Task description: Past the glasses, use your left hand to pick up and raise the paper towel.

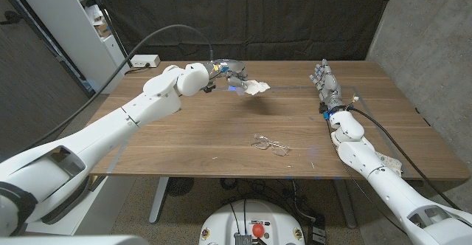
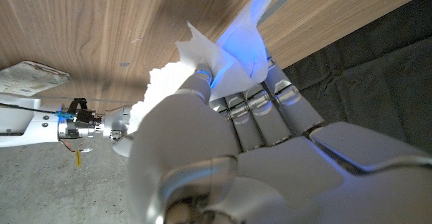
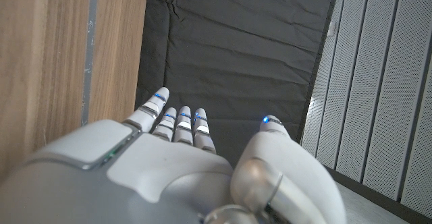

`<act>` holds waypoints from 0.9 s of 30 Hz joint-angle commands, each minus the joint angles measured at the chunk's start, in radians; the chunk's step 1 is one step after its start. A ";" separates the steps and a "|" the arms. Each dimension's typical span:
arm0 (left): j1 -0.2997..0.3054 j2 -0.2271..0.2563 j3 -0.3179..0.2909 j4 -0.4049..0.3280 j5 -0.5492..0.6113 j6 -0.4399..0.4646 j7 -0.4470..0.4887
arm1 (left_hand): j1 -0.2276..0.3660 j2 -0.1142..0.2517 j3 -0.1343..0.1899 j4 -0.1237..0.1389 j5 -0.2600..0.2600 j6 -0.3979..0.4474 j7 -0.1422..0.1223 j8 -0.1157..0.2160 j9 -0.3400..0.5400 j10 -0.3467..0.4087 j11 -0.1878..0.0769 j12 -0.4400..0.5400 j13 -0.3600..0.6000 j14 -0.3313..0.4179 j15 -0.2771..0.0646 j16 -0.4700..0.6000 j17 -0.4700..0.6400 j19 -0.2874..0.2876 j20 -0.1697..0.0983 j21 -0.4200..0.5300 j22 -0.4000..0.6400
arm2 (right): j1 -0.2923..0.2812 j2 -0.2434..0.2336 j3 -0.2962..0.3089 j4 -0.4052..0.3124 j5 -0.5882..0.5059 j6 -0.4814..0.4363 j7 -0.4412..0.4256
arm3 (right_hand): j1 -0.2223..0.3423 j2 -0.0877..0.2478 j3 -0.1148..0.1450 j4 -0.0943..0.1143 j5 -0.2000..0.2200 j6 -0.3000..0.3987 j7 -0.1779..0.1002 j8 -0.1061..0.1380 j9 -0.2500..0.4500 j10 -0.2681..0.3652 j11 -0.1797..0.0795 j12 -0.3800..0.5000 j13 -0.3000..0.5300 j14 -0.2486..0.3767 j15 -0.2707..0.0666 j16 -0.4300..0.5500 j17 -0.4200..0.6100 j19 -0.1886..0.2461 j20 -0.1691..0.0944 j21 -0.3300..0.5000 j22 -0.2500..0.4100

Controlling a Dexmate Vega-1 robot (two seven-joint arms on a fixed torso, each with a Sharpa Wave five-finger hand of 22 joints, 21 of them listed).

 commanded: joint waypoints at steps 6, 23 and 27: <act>-0.007 0.007 -0.039 -0.031 -0.048 -0.021 0.010 | 0.003 0.008 -0.003 0.000 0.004 0.011 -0.002 0.008 0.003 0.012 -0.005 -0.003 0.007 -0.002 -0.029 -0.002 0.002 0.000 -0.001 -0.002 0.003 | 0.007 -0.002 -0.006 -0.004 -0.004 -0.020 -0.007 | 0.002 0.017 0.001 -0.003 0.002 0.015 0.001 0.000 0.002 0.026 -0.002 0.005 0.004 0.027 -0.011 0.016 0.004 0.034 -0.006 0.005 0.005; -0.025 0.021 -0.076 -0.087 -0.077 0.018 -0.002 | 0.002 0.010 -0.005 0.001 0.004 0.012 -0.001 0.010 0.003 0.015 -0.005 -0.005 0.014 -0.002 -0.027 -0.002 0.004 -0.002 -0.001 -0.002 0.003 | 0.016 0.000 -0.008 0.007 0.001 -0.014 0.010 | 0.003 0.018 0.000 -0.005 0.001 0.021 -0.001 0.002 0.002 0.028 -0.004 0.004 0.004 0.029 -0.011 0.016 0.003 0.038 -0.006 0.005 0.005; -0.030 0.020 -0.075 -0.090 -0.077 0.019 0.001 | 0.000 0.011 -0.005 0.002 0.004 0.006 0.001 0.008 0.003 0.006 -0.003 -0.010 0.016 -0.004 -0.028 -0.003 0.005 -0.002 0.000 -0.002 0.003 | 0.015 0.001 -0.007 0.007 0.000 -0.011 0.009 | 0.004 0.020 0.001 -0.005 0.002 0.023 -0.001 0.002 0.002 0.029 -0.003 0.004 0.004 0.029 -0.011 0.016 0.003 0.039 -0.006 0.004 0.005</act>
